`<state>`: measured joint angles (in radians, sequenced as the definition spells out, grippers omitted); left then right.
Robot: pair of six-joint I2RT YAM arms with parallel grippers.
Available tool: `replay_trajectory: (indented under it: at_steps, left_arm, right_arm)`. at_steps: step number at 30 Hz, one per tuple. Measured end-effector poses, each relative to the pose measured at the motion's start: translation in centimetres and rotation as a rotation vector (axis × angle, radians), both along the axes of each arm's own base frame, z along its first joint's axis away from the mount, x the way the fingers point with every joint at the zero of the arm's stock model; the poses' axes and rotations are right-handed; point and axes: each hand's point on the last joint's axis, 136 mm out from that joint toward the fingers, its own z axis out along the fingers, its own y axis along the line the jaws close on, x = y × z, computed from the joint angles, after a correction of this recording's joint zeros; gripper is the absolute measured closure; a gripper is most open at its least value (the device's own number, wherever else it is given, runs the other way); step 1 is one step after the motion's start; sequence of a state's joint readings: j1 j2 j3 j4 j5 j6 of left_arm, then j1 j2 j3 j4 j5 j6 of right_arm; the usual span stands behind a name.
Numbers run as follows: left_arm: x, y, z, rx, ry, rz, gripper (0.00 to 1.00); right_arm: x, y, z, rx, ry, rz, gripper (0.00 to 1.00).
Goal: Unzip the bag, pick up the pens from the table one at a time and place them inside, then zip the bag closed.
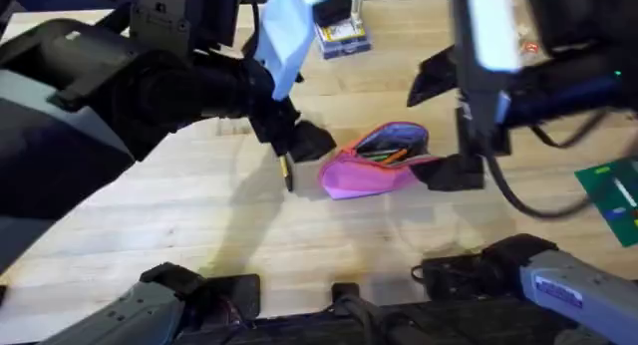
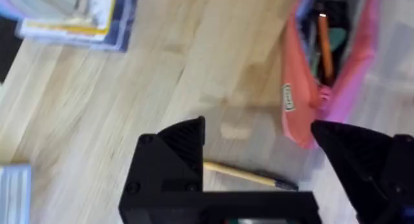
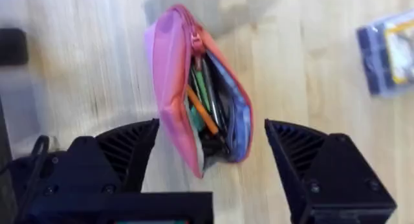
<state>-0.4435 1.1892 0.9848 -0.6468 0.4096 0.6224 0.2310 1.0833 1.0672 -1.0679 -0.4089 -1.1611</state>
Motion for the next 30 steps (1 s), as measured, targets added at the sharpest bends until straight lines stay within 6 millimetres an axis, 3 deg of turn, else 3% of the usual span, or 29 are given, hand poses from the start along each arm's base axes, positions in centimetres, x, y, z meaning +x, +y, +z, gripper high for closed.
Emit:
replay_trajectory:
  at_steps: [12,20,29,30]
  left_arm:
    - [4.0,4.8,-0.5,-0.052,0.129,0.636,0.007]
    - [3.2,5.7,-1.5,-0.048,0.204,0.732,0.007]
    - [3.2,5.8,-1.6,-0.094,0.255,0.802,0.007]
    - [3.0,5.9,-2.5,-0.104,0.316,0.862,0.006]
  right_arm:
    - [-3.1,-3.3,4.7,0.064,-0.125,-0.360,0.004]
    - [-5.7,-4.2,4.1,0.067,-0.048,-0.450,0.004]
    - [-5.9,-4.3,3.9,0.096,0.003,-0.527,0.004]
    - [-5.9,-4.3,3.9,0.100,0.009,-0.536,0.003]
